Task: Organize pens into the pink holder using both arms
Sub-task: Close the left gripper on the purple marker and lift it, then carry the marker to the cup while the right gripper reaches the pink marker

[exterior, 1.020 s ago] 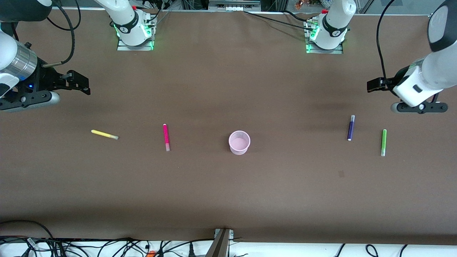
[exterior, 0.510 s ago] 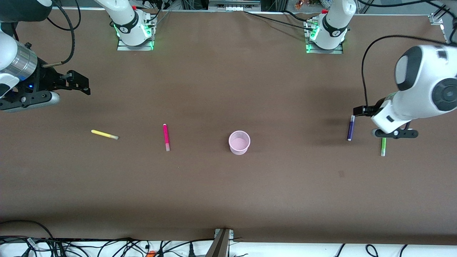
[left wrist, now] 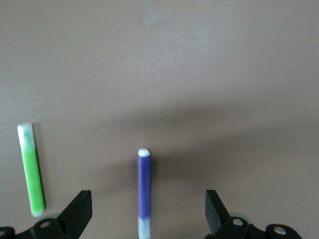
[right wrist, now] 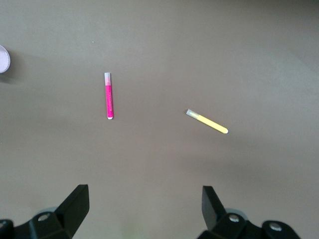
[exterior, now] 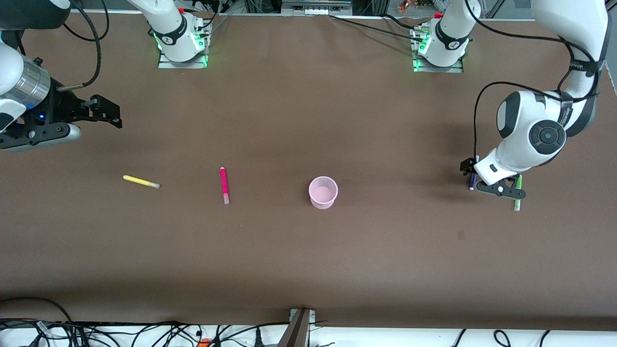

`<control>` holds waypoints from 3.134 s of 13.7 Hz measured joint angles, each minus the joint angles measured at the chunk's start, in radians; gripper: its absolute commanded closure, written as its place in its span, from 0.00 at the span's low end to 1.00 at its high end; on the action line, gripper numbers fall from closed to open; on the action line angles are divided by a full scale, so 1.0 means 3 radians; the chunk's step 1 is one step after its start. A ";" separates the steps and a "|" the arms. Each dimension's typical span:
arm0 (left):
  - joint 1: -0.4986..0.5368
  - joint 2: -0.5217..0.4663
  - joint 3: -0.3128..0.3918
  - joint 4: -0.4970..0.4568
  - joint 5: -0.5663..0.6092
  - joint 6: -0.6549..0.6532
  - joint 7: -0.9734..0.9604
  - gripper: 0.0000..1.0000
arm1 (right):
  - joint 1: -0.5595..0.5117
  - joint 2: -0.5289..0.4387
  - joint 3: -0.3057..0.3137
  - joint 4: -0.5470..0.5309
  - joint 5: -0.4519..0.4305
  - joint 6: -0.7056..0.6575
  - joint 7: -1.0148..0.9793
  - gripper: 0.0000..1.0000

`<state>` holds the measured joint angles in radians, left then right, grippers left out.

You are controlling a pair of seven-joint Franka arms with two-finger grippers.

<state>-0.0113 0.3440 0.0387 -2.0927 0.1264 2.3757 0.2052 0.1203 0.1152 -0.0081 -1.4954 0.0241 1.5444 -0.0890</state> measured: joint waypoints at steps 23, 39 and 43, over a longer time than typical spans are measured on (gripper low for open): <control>0.0145 0.0317 -0.0025 0.0063 0.0001 0.0290 0.0334 1.00 | 0.0071 0.0584 0.0059 -0.0040 0.0084 0.0088 -0.0042 0.00; 0.0089 0.0622 -0.1211 0.1593 -0.2406 -0.0942 0.2012 1.00 | 0.0408 0.0750 0.0083 -0.0796 0.0308 0.1017 0.0172 0.02; -0.0008 0.0810 -0.1370 0.1703 -0.3194 -0.0802 0.3041 1.00 | 0.0601 0.1008 0.0086 -0.0984 0.0333 0.1515 0.0435 0.05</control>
<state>-0.0138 0.5868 -0.3722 -1.5817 -0.8317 2.1350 1.1176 0.3006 0.4176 0.0178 -1.7906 0.1241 1.9989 0.0416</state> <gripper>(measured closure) 0.815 0.026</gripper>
